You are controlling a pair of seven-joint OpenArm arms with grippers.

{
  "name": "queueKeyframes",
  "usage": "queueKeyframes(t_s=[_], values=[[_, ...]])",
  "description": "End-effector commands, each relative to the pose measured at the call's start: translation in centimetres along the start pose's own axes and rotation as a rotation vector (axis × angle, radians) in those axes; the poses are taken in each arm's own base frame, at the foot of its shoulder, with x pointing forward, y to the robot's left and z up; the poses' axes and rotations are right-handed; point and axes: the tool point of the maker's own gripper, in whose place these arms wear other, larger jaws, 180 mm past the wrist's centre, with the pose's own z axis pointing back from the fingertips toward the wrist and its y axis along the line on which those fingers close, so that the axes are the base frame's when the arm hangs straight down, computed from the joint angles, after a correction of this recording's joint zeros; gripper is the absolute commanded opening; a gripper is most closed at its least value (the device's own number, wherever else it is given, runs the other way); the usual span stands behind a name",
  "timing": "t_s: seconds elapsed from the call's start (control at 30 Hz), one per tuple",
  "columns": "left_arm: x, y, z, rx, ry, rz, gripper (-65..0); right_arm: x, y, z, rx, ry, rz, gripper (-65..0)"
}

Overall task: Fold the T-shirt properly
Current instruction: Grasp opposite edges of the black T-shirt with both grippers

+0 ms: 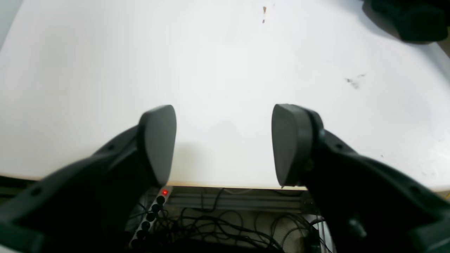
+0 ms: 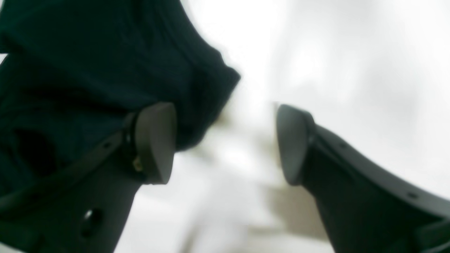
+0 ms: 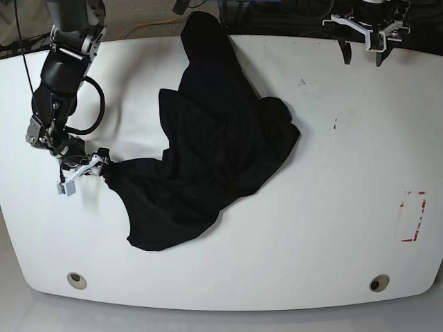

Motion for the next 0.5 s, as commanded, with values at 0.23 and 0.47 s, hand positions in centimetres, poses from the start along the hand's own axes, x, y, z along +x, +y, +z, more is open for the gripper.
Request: queueKeyframes(t_s=[0.23,0.47], values=[[0.6,-1.3,0.4,-0.034,-0.026,0.012,-25.7,1.9,2.3,-2.6,0.068,-0.078,-0.006,-31.1],[1.1,-4.2,-0.2,-0.104,-0.044,0.043,-25.4,2.4,2.3,-2.5,0.07,-0.097,0.005,-65.0]])
